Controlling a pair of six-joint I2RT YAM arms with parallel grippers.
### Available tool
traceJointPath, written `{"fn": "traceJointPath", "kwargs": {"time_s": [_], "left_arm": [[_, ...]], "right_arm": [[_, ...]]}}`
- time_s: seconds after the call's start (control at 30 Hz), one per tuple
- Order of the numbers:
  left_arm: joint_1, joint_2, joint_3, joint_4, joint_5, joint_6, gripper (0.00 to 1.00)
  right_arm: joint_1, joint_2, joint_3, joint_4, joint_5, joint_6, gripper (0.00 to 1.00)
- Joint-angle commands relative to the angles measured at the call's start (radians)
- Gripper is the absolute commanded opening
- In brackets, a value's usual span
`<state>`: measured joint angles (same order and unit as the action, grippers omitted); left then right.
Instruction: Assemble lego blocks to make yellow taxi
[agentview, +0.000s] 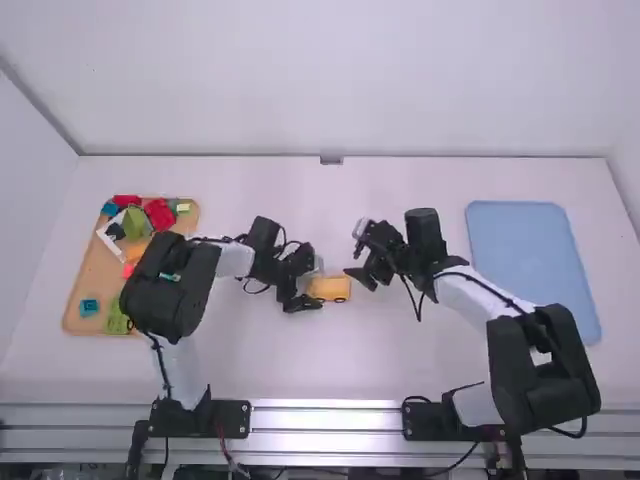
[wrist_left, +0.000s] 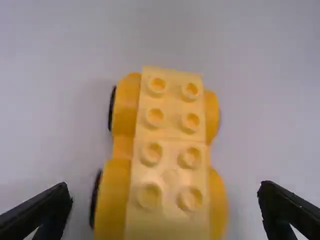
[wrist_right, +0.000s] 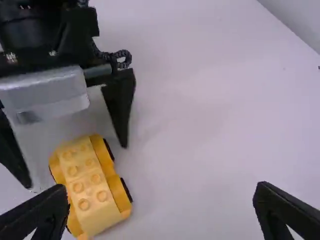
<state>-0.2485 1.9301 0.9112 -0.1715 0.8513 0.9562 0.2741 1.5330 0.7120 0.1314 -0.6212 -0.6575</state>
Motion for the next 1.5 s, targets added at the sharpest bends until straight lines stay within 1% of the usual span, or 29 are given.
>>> {"fn": "traceJointPath", "kwargs": {"time_s": [0.0, 0.03, 0.13, 0.2, 0.23, 0.33, 0.4, 0.43, 0.47, 0.53, 0.57, 0.63, 0.7, 0.73, 0.77, 0.8, 0.9, 1.0, 1.1, 1.23, 1.37, 1.4, 1.47], "left_arm": [[0.034, -0.104, 0.073, -0.115, -0.042, 0.002, 0.99], [0.047, -0.135, 0.112, -0.213, -0.087, 0.002, 0.99], [0.064, -0.184, 0.189, -0.374, -0.175, 0.002, 0.99], [0.075, -0.221, 0.272, -0.537, -0.276, 0.002, 0.99], [0.077, -0.226, 0.289, -0.564, -0.296, 0.002, 0.99], [0.075, -0.248, 0.396, -0.72, -0.42, -0.005, 0.99], [0.075, -0.248, 0.44, -0.768, -0.471, -0.056, 0.99], [0.075, -0.248, 0.471, -0.789, -0.526, -0.114, 0.99], [0.075, -0.248, 0.483, -0.794, -0.552, -0.143, 0.99], [0.074, -0.248, 0.527, -0.793, -0.699, -0.315, 0.99], [0.075, -0.248, 0.533, -0.79, -0.723, -0.345, 0.99], [0.079, -0.248, 0.563, -0.764, -0.896, -0.549, 1.0], [0.087, -0.248, 0.573, -0.749, -0.988, -0.646, 0.99], [0.095, -0.248, 0.58, -0.736, -1.084, -0.735, 0.99], [0.098, -0.248, 0.582, -0.735, -1.107, -0.759, 0.99], [0.112, -0.248, 0.589, -0.733, -1.215, -0.869, 0.99], [0.145, -0.248, 0.603, -0.744, -1.326, -1.009, 0.99], [0.198, -0.248, 0.625, -0.769, -1.358, -1.109, 0.99], [0.252, -0.253, 0.642, -0.786, -1.358, -1.151, 0.99], [0.356, -0.254, 0.662, -0.782, -1.379, -1.219, 0.99], [0.481, -0.254, 0.682, -0.814, -1.429, -1.382, 0.99], [0.487, -0.254, 0.683, -0.817, -1.429, -1.39, 0.99], [0.55, -0.254, 0.685, -0.835, -1.417, -1.467, 0.99]], "right_arm": [[-0.011, -0.01, 0.006, 0.007, -0.006, 0.007, 0.99], [-0.014, -0.01, 0.006, 0.017, -0.006, 0.008, 0.99], [-0.013, -0.01, 0.006, 0.037, -0.006, 0.007, 0.99], [-0.011, -0.01, 0.006, 0.069, -0.006, 0.036, 0.99], [-0.012, -0.01, 0.006, 0.075, -0.006, 0.046, 0.99], [-0.012, -0.01, 0.006, 0.106, -0.006, 0.078, 0.99], [-0.012, -0.01, 0.006, 0.109, -0.006, 0.077, 0.99], [-0.012, -0.01, 0.006, 0.108, -0.006, 0.077, 0.98], [-0.012, -0.01, 0.006, 0.108, -0.006, 0.077, 0.99], [-0.012, -0.01, 0.006, 0.109, -0.006, 0.078, 0.99], [-0.012, -0.01, 0.006, 0.109, -0.006, 0.078, 0.99], [-0.012, -0.01, 0.006, 0.112, -0.006, 0.078, 0.98], [-0.012, -0.01, 0.006, 0.116, -0.006, 0.078, 0.98], [-0.012, -0.01, 0.006, 0.12, -0.006, 0.077, 0.98], [-0.012, -0.01, 0.006, 0.122, -0.006, 0.078, 0.98], [-0.012, -0.01, 0.006, 0.128, -0.006, 0.077, 0.98], [-0.013, -0.01, 0.006, 0.139, -0.005, 0.078, 0.99], [-0.014, -0.01, 0.006, 0.15, -0.005, 0.077, 0.99], [-0.013, -0.01, 0.006, 0.158, -0.003, 0.078, 0.98], [-0.013, -0.01, 0.006, 0.161, -0.002, 0.063, 0.98], [-0.014, -0.01, 0.006, 0.163, -0.002, 0.055, 0.98], [-0.013, -0.01, 0.006, 0.164, -0.002, 0.055, 0.99], [-0.014, -0.01, 0.006, 0.173, -0.001, 0.055, 0.98]]}}
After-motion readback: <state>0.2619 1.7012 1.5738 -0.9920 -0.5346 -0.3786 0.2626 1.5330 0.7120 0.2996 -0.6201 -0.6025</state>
